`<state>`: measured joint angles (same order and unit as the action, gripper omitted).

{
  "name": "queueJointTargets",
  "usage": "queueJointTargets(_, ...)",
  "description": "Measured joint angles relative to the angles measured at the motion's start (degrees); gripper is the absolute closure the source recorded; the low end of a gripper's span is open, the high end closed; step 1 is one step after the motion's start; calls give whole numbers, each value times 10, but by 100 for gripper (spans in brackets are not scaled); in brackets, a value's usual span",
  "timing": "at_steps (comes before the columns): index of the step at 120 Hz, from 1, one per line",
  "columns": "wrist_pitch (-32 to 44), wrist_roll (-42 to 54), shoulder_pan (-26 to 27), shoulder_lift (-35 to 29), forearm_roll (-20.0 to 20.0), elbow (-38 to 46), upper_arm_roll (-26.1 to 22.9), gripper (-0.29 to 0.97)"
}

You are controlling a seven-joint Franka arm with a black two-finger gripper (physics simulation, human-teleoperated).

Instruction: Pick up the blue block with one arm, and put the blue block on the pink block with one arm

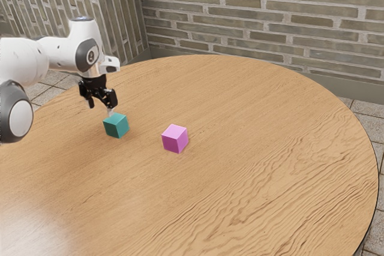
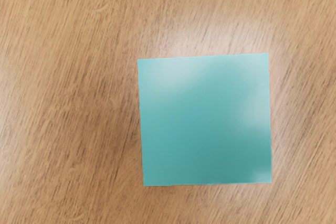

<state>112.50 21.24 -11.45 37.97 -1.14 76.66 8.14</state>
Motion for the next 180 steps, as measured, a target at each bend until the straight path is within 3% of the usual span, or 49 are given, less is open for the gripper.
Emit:
queueJointTargets(88,51,16,-17,76,-36,-34,-27,0)
queueJointTargets(115,65,18,-28,95,-41,-47,-43,26)
queueJointTargets(161,27,13,-26,65,-35,-43,-67,34)
queueJointTargets(180,-10,11,9,36,-35,-45,-61,35)
